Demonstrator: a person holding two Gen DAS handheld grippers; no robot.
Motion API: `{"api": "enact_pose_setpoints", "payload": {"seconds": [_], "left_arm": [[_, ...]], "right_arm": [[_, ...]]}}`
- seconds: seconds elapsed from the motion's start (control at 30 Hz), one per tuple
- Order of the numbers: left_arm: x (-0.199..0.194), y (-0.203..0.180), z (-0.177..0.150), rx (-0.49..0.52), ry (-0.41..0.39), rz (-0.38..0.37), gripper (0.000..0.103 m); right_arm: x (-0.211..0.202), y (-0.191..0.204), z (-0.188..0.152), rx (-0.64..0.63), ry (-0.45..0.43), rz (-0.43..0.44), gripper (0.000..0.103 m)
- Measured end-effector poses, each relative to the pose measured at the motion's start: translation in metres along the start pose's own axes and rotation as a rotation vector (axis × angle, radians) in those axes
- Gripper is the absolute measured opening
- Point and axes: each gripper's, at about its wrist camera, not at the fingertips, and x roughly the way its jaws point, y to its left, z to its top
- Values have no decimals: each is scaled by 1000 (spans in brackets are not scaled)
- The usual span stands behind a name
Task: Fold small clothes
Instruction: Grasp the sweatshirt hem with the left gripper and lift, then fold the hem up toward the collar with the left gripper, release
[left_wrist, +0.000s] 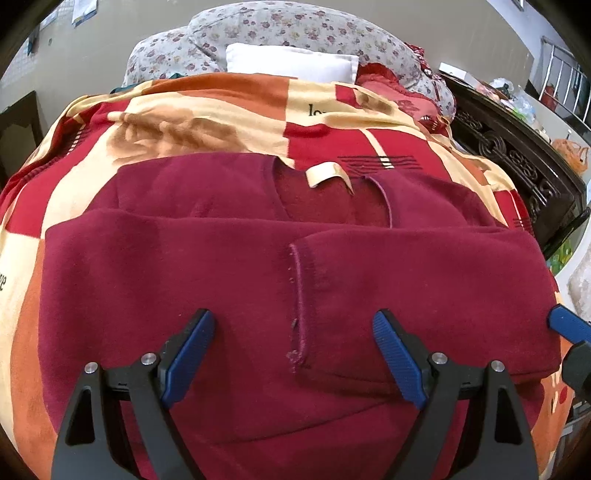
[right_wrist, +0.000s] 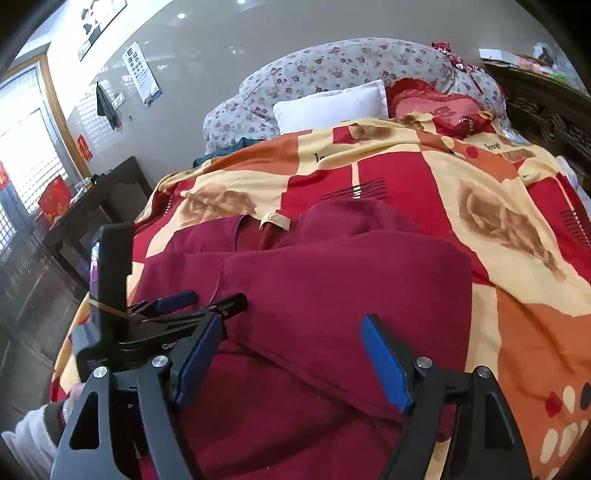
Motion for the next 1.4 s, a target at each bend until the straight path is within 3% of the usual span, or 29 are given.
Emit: {"api": "enact_pose_setpoints", "payload": {"seconds": [0.17, 0.23, 0.3, 0.37, 0.4, 0.43, 0.57, 0.77, 0.97, 1.1, 1.23, 1.4], "left_arm": [[2, -9, 2, 24, 6, 10, 69], [1, -14, 2, 48, 5, 13, 56], [-1, -22, 2, 78, 0, 22, 34], [-3, -27, 1, 104, -9, 57, 23], [-4, -28, 2, 112, -19, 75, 9], [-5, -26, 2, 114, -27, 91, 5], [-15, -13, 7, 73, -32, 43, 5], [-67, 10, 27, 31, -151, 33, 5], [-111, 13, 50, 36, -219, 12, 5], [-138, 6, 58, 60, -266, 3, 5], [-168, 0, 68, 75, -324, -5, 5], [-205, 9, 73, 79, -406, 30, 5]], "right_arm": [[0, -4, -3, -3, 18, -37, 85], [-1, -3, -5, -5, 16, -44, 85], [-3, -2, -5, -8, 12, -50, 85], [-4, -2, -6, -11, 9, -60, 85], [-4, -2, -7, -11, 8, -66, 85], [-5, -2, -7, -11, 6, -73, 85], [-9, -2, -10, -15, 1, -96, 85], [-28, -11, -8, 2, -29, -137, 85], [-45, -25, -10, 48, -41, -149, 85], [-54, -15, -27, 9, -14, -54, 85], [-38, 3, -46, 3, 79, 176, 85], [2, 13, -51, 2, 134, 190, 85]]}}
